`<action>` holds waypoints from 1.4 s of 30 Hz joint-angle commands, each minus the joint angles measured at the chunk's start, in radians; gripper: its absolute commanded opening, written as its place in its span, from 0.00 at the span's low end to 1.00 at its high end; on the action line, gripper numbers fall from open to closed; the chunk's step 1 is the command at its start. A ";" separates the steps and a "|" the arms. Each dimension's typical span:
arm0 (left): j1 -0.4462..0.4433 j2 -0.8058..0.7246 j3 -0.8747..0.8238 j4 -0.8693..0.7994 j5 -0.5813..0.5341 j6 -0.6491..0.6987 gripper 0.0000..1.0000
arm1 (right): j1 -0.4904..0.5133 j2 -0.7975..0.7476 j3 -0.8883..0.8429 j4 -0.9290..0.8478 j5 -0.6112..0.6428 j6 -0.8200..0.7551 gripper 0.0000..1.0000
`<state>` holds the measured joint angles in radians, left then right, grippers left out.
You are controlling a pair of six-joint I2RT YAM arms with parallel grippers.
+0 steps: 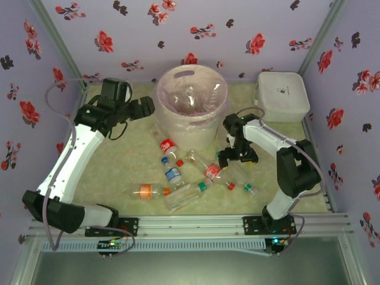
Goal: Put the plastic bottles in the bin
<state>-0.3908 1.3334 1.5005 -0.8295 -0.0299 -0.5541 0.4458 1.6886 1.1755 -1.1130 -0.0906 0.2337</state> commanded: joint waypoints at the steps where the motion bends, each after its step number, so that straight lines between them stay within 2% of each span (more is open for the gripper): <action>1: 0.009 -0.023 -0.024 0.025 0.030 -0.037 0.92 | 0.001 0.059 -0.024 0.039 0.051 -0.003 0.99; 9: 0.010 -0.008 -0.054 0.068 0.055 -0.058 0.92 | -0.086 0.068 -0.033 0.084 0.106 0.068 0.93; 13: 0.011 0.005 -0.057 0.076 0.060 -0.059 0.92 | -0.141 0.028 -0.060 0.094 0.079 0.103 0.87; 15: 0.009 0.010 -0.057 0.078 0.063 -0.060 0.92 | -0.147 0.008 -0.074 0.079 0.062 0.127 0.88; 19: 0.010 0.020 -0.057 0.082 0.065 -0.056 0.92 | -0.148 -0.054 -0.110 0.084 0.012 0.196 0.95; 24: 0.010 0.039 -0.052 0.088 0.076 -0.052 0.92 | -0.147 -0.099 -0.168 0.132 -0.038 0.264 0.93; 29: 0.010 0.036 -0.068 0.099 0.081 -0.052 0.92 | -0.147 -0.115 -0.213 0.198 -0.067 0.294 0.81; 36: 0.010 0.033 -0.097 0.145 0.111 -0.076 0.92 | -0.165 -0.159 -0.194 0.157 -0.020 0.271 0.58; 42: 0.008 0.057 -0.100 0.183 0.136 -0.094 0.92 | -0.227 -0.279 -0.063 0.044 -0.008 0.204 0.49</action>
<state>-0.3866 1.3754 1.4105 -0.6865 0.0803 -0.6254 0.2462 1.4715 1.0275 -0.9886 -0.1265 0.4808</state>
